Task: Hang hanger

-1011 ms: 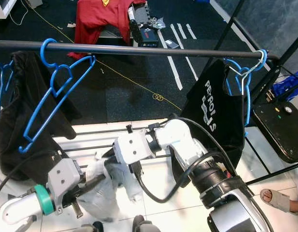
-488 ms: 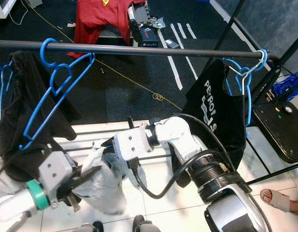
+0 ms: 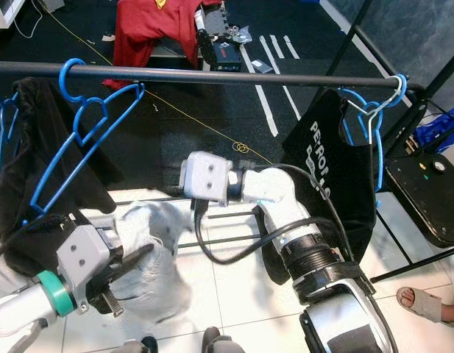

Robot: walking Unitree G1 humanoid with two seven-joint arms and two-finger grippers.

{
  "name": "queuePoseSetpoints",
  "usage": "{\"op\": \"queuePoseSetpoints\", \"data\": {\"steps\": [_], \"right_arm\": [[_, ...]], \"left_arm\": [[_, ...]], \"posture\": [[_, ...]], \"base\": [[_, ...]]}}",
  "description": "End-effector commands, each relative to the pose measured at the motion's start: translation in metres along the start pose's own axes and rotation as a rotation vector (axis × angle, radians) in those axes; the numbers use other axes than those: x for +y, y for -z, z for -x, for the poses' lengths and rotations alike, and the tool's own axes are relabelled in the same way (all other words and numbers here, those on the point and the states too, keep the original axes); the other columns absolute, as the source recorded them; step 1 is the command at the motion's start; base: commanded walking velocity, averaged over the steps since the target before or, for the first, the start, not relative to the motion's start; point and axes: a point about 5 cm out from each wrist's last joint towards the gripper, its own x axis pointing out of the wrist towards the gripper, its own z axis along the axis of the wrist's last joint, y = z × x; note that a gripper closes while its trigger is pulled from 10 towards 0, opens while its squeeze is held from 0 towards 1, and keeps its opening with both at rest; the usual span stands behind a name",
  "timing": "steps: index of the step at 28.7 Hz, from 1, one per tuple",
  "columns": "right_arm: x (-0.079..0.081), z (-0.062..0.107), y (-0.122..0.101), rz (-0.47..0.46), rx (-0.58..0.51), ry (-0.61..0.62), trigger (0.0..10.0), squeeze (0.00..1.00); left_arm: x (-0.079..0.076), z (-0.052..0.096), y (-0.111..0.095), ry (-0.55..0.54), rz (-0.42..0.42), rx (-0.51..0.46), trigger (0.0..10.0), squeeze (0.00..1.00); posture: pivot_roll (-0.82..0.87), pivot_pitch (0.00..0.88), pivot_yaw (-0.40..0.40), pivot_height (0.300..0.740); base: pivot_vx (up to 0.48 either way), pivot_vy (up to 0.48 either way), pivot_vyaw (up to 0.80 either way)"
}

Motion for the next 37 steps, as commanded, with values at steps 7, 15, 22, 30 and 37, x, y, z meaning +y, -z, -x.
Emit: {"op": "queuePoseSetpoints", "data": {"steps": [7, 15, 22, 30, 37], "right_arm": [[-0.04, 0.056, 0.013, -0.174, 0.027, 0.519, 10.0, 0.0], [0.019, 0.077, 0.057, -0.387, 0.154, 0.795, 10.0, 0.0], [0.045, 0.066, 0.068, -0.401, 0.216, 0.767, 10.0, 0.0], [0.05, 0.064, 0.071, -0.29, 0.305, 0.675, 10.0, 0.0], [0.053, 0.06, 0.069, -0.278, 0.31, 0.68, 10.0, 0.0]], "left_arm": [[0.003, -0.007, -0.012, -0.105, 0.068, -0.059, 0.0, 0.0], [0.006, -0.007, -0.024, -0.128, -0.017, -0.104, 0.0, 0.0], [0.014, -0.006, -0.018, -0.219, -0.015, -0.07, 0.0, 0.0], [0.014, 0.001, -0.009, -0.371, 0.016, -0.023, 0.0, 0.0], [0.005, 0.005, -0.002, -0.385, 0.052, 0.009, 0.0, 0.0]], "posture": [[-0.03, 0.172, -0.023, 0.74], [-0.05, 0.169, -0.009, 0.74], [-0.04, 0.164, 0.004, 0.74], [-0.03, 0.172, -0.008, 0.74], [-0.02, 0.178, -0.008, 0.74]], "base": [[0.0, 0.0, 0.0], [0.0, 0.0, 0.0], [0.0, 0.0, 0.0], [0.0, 0.0, 0.0], [0.0, 0.0, 0.0]]}}
